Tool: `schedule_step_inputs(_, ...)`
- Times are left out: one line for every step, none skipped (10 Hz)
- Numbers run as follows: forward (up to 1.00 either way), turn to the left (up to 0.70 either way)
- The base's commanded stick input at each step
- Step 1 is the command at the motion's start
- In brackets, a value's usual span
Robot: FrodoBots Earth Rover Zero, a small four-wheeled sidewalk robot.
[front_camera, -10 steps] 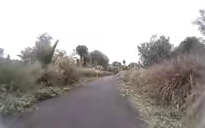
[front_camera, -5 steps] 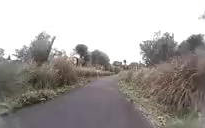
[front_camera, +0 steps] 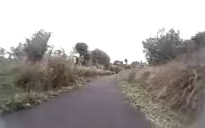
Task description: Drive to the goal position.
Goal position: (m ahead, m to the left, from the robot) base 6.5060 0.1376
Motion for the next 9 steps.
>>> schedule_step_inputs(0.85, 0.0)
schedule_step_inputs(0.85, 0.0)
schedule_step_inputs(0.85, 0.0)
schedule_step_inputs(0.85, 0.0)
schedule_step_inputs(0.85, 0.0)
schedule_step_inputs(0.85, 0.0)
schedule_step_inputs(0.85, 0.0)
schedule_step_inputs(0.85, 0.0)
schedule_step_inputs(0.85, 0.0)
